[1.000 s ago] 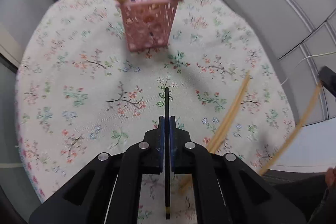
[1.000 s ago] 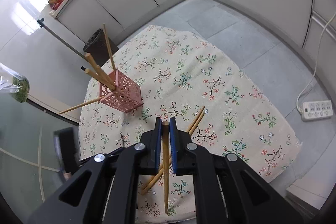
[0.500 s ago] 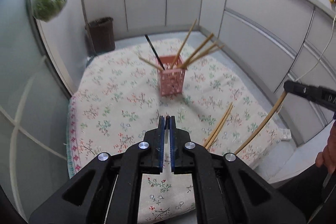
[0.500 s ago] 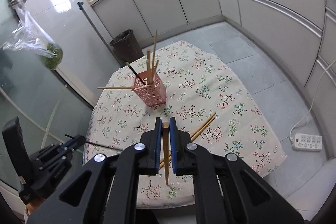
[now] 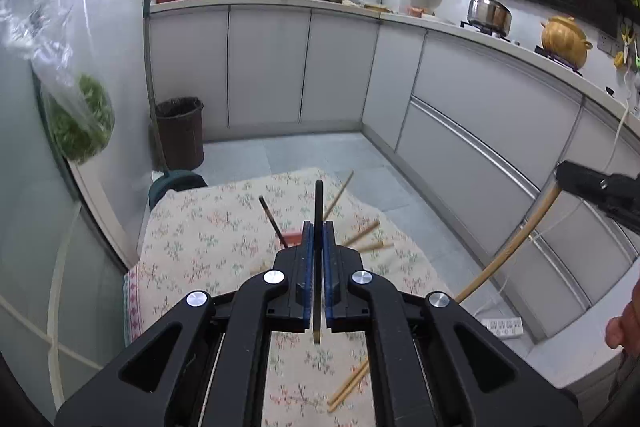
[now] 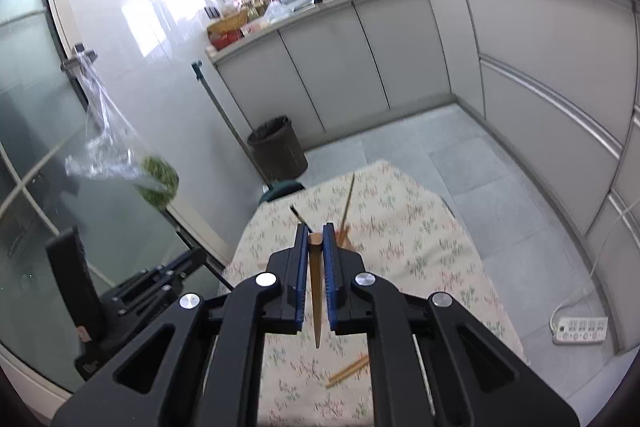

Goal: Organize utensils
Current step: 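Carry both held chopsticks up toward the pink basket, then lower the black chopstick into the pink basket and open the left tool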

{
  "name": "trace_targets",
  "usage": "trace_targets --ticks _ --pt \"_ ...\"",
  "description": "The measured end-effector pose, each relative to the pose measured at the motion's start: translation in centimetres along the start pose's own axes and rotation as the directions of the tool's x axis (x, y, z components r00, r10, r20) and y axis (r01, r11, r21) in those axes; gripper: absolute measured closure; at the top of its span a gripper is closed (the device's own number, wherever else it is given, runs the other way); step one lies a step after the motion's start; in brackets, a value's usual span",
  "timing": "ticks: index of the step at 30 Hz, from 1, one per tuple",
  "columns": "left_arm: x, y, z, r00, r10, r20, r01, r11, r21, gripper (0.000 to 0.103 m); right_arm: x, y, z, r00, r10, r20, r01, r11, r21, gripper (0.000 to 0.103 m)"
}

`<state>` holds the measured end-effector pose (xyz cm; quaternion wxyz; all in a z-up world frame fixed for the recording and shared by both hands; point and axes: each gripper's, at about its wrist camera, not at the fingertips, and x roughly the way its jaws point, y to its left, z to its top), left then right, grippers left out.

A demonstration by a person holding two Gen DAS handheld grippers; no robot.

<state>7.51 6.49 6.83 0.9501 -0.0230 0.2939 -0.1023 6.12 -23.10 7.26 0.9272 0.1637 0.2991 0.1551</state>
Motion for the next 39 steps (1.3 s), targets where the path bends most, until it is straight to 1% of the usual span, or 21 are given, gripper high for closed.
trace_targets --ticks 6,10,13,17,19,20,21,23,24,25,28,29,31,33,35,39 --pt "3.5 1.2 3.2 0.999 0.032 0.033 -0.031 0.999 -0.043 0.099 1.0 1.6 5.0 0.998 0.017 0.06 -0.017 1.0 -0.007 0.095" --pt "7.0 2.2 4.5 0.998 0.052 0.022 -0.05 0.996 -0.077 0.099 3.3 2.3 7.7 0.996 0.014 0.088 -0.012 1.0 -0.021 0.095" --pt "9.9 3.2 4.4 0.999 0.046 -0.005 -0.046 0.993 -0.107 0.099 5.5 2.8 8.8 0.996 0.003 0.093 0.0 0.999 -0.033 0.095" --pt "13.4 4.2 3.2 0.998 0.044 -0.039 -0.049 0.99 -0.135 0.099 8.6 3.0 9.6 0.994 -0.016 0.104 0.022 0.998 -0.062 0.095" --pt "15.0 4.8 2.3 0.998 0.003 -0.063 -0.012 0.988 -0.151 0.098 9.9 3.0 9.8 0.995 -0.02 0.099 0.026 0.998 -0.063 0.095" --pt "15.7 4.9 1.8 0.997 -0.009 -0.083 -0.003 0.99 -0.144 0.098 10.7 2.9 9.9 0.995 -0.025 0.097 0.031 0.997 -0.064 0.095" --pt "15.9 4.9 1.4 0.996 -0.01 -0.087 -0.002 0.991 -0.136 0.097 11.3 2.9 10.0 0.995 -0.028 0.095 0.034 0.997 -0.066 0.095" --pt "15.7 4.9 1.3 0.997 0.0 -0.076 -0.009 0.993 -0.117 0.088 12.6 2.6 9.9 0.996 -0.038 0.086 0.043 0.997 -0.066 0.095" --pt "14.9 5.0 1.6 0.998 0.007 -0.055 -0.014 0.993 -0.116 0.08 13.0 2.5 9.7 0.996 -0.041 0.082 0.046 0.997 -0.067 0.095" --pt "14.1 5.3 2.0 0.999 0.008 -0.031 -0.012 0.992 -0.127 0.073 13.5 2.4 9.6 0.996 -0.044 0.078 0.049 0.996 -0.068 0.095" --pt "11.3 6.4 3.4 0.999 0.017 0.039 -0.01 0.984 -0.177 0.07 14.6 2.3 9.3 0.996 -0.048 0.071 0.053 0.996 -0.069 0.095" --pt "10.4 6.7 3.8 0.998 0.034 0.056 -0.023 0.982 -0.19 0.068 14.9 2.2 9.2 0.996 -0.048 0.069 0.052 0.996 -0.068 0.095" --pt "9.3 7.3 4.3 0.995 0.058 0.077 -0.04 0.975 -0.218 0.056 15.5 2.3 9.0 0.997 -0.045 0.064 0.049 0.996 -0.07 0.095" --pt "8.6 7.7 4.6 0.995 0.05 0.092 -0.027 0.972 -0.232 0.056 16.2 2.5 8.9 0.997 -0.051 0.063 0.056 0.995 -0.079 0.095" --pt "8.2 8.0 4.7 0.993 0.064 0.097 -0.04 0.971 -0.236 0.056 16.9 2.7 8.7 0.997 -0.056 0.062 0.061 0.994 -0.088 0.095" --pt "8.6 8.3 4.4 0.995 0.075 0.072 -0.057 0.97 -0.235 0.056 19.3 2.9 7.3 0.997 -0.06 0.053 0.065 0.993 -0.099 0.095"
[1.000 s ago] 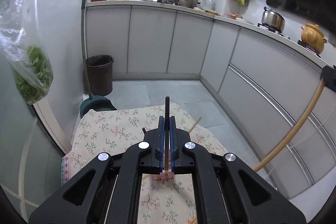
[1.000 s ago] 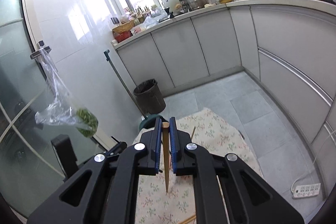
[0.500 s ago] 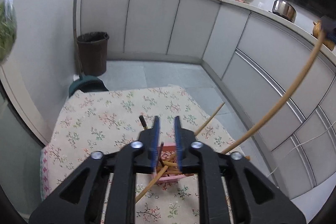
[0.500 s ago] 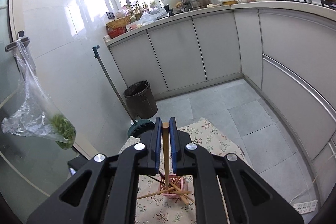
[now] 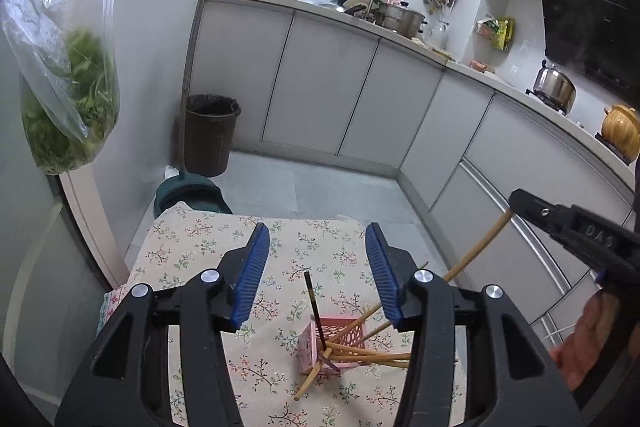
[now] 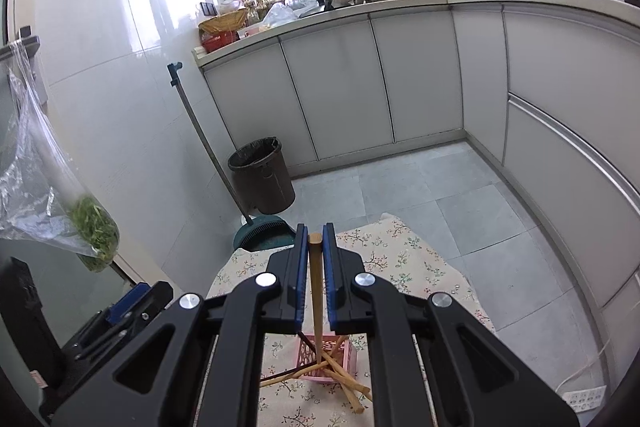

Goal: Organize utensils
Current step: 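Lower the black chopstick into the pink basket and open the left tool, then lower the right tool's bamboo chopstick into the basket and open the right tool, then withdraw both tools toward the last two bamboo chopsticks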

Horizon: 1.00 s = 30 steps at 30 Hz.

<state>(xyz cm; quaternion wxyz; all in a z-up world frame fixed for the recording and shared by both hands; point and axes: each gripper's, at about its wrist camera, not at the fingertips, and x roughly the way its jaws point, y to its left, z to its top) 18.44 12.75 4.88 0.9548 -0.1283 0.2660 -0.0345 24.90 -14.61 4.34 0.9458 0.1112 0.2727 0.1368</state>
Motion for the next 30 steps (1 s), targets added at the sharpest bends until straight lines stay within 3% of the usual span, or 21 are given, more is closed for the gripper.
trace_targets --ticks 5,7,11,14,21,30 --pt "0.2 0.5 -0.2 0.999 0.034 -0.016 -0.034 0.999 0.019 0.055 3.3 0.8 -2.1 0.998 0.04 -0.053 -0.041 0.999 -0.036 0.093" --pt "0.1 0.5 -0.3 0.999 0.041 -0.018 -0.041 0.999 0.026 0.054 3.5 1.0 -2.7 0.998 0.018 -0.055 -0.021 0.998 -0.051 0.084" --pt "-0.9 0.2 -0.5 0.998 0.056 -0.009 -0.055 0.998 0.039 0.054 1.6 0.7 -2.5 0.999 -0.015 -0.033 0.013 0.999 -0.053 0.082" --pt "-1.7 -0.2 -0.7 0.998 0.062 -0.008 -0.062 0.997 0.039 0.048 -0.2 0.5 -2.8 0.998 -0.062 -0.016 0.061 0.995 -0.084 0.081" --pt "-4.4 -1.9 -3.8 0.996 0.086 -0.003 -0.086 0.995 0.046 0.032 -4.1 -0.6 -5.9 0.986 -0.168 0.012 0.168 0.979 -0.116 0.059" --pt "-5.1 -3.1 -8.3 0.993 0.079 -0.085 -0.074 0.995 0.06 0.027 -6.5 -3.0 -11.3 0.979 -0.2 -0.031 0.197 0.976 -0.089 0.041"
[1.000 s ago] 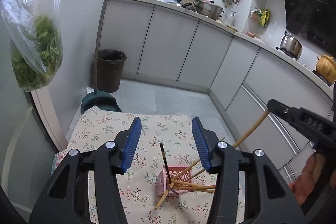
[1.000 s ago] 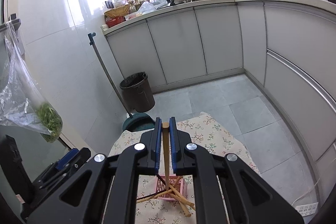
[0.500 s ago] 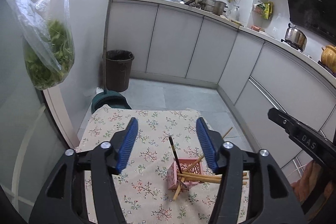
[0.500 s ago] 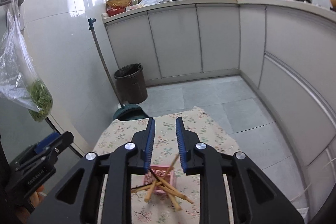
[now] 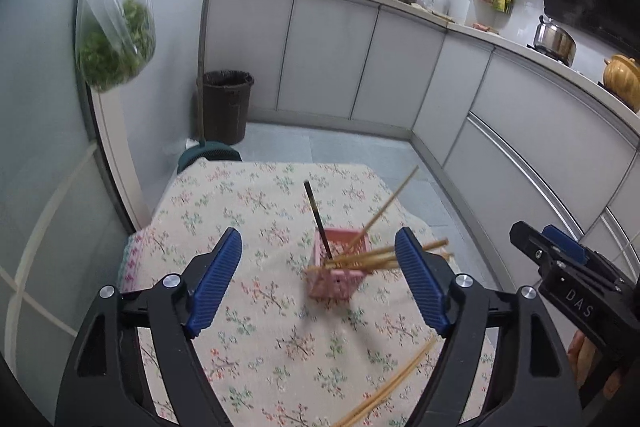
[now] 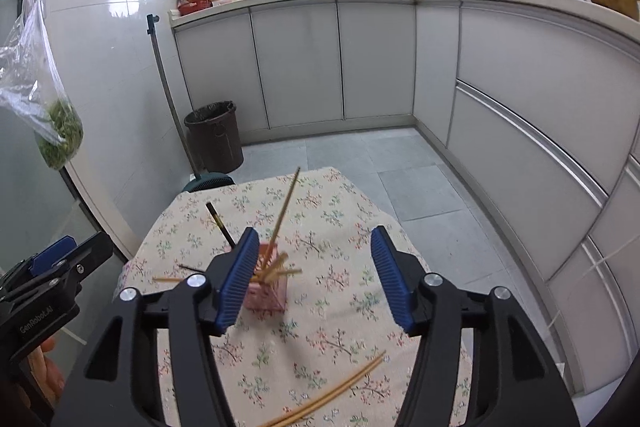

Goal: Organize utensils
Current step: 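Withdraw both tools toward the last two bamboo chopsticks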

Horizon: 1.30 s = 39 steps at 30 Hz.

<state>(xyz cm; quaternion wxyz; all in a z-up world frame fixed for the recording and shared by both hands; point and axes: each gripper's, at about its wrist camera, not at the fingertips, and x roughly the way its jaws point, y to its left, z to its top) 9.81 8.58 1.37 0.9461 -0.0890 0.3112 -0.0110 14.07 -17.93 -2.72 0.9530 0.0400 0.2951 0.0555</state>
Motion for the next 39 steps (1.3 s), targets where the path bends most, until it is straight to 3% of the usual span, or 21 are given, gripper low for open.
trace_targets --ticks 4,10,17,22,26,31,39 --pt "0.0 -0.9 -1.6 1.0 -0.002 -0.022 0.003 1.0 0.031 0.022 -0.4 -0.8 -2.3 1.0 -0.029 -0.003 0.029 1.0 0.008 0.026" --pt "0.5 -2.7 -3.7 0.998 -0.007 -0.062 0.012 0.996 0.091 0.013 -0.1 -3.1 -5.5 0.996 -0.088 -0.036 0.089 0.995 0.054 0.012" --pt "1.9 -3.8 -5.3 0.995 0.005 -0.104 0.011 0.987 0.158 0.008 0.0 -7.3 -8.3 0.987 -0.116 -0.108 0.133 0.978 0.159 0.006" --pt "3.8 -4.6 -6.5 0.985 0.001 -0.172 0.028 0.986 0.167 0.007 0.4 -11.4 -10.8 0.966 -0.138 -0.221 0.191 0.951 0.243 0.006" --pt "6.0 -5.3 -7.7 0.963 -0.012 -0.269 0.059 0.984 0.165 0.007 -0.1 -13.4 -12.1 0.956 -0.136 -0.26 0.213 0.931 0.295 0.006" --pt "7.8 -6.3 -9.5 0.942 0.013 -0.337 0.061 0.976 0.208 0.007 0.0 -15.1 -13.4 0.944 -0.097 -0.315 0.213 0.909 0.357 0.006" --pt "10.3 -9.3 -12.9 0.892 0.058 -0.448 0.11 0.934 0.34 0.007 0.2 -15.5 -14.4 0.922 -0.1 -0.373 0.241 0.904 0.352 0.006"
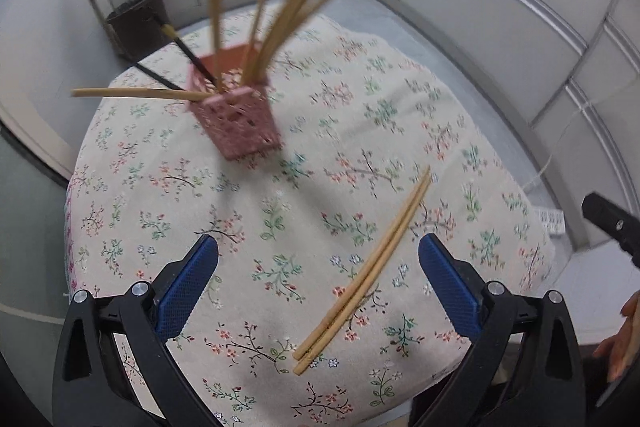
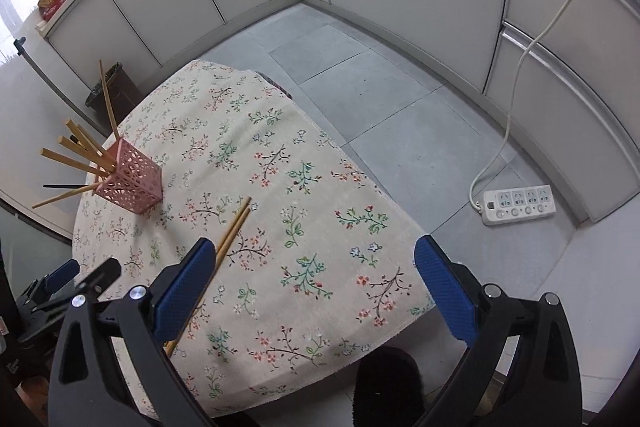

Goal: Organize utensils
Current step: 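Withdraw both tools toward the last two bamboo chopsticks, then grasp a bamboo chopstick with the left tool and lift it upright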

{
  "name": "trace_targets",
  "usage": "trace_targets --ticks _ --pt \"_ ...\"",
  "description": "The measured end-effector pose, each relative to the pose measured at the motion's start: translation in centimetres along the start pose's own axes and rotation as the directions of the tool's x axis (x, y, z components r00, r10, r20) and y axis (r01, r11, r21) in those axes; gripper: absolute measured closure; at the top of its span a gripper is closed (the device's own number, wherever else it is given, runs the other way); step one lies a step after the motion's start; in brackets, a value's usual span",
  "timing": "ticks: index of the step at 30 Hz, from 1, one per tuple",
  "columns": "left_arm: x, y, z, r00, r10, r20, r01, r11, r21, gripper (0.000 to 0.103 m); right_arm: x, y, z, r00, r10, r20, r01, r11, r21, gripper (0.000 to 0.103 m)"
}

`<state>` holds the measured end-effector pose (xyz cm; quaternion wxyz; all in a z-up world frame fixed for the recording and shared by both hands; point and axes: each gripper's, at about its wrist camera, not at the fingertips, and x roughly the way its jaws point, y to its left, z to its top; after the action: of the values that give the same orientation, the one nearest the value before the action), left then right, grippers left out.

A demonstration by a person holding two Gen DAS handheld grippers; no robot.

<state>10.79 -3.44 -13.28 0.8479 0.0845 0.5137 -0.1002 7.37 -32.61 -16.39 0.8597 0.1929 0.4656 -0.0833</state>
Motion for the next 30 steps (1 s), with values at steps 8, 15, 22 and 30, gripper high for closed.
trace_targets --ticks 8,15,22,30 --pt "5.2 -3.2 2.3 0.985 -0.079 -0.154 0.092 0.992 0.081 0.007 -0.1 -1.7 -0.1 1.0 -0.019 -0.006 0.019 0.998 0.054 0.006" --pt "9.9 -5.6 5.1 0.958 -0.17 -0.23 0.182 0.983 0.03 0.011 1.4 -3.7 -0.1 0.996 0.007 -0.086 0.004 0.992 0.128 0.006" --pt "14.0 -6.7 7.0 0.967 -0.125 -0.224 0.126 0.992 -0.012 0.023 2.3 -4.4 0.0 0.991 0.027 -0.132 -0.006 0.987 0.16 0.006" --pt "14.8 -6.3 7.1 0.976 -0.047 -0.212 0.048 0.999 0.001 0.035 3.0 -4.0 0.1 0.987 0.04 -0.159 -0.016 0.989 0.147 0.006"
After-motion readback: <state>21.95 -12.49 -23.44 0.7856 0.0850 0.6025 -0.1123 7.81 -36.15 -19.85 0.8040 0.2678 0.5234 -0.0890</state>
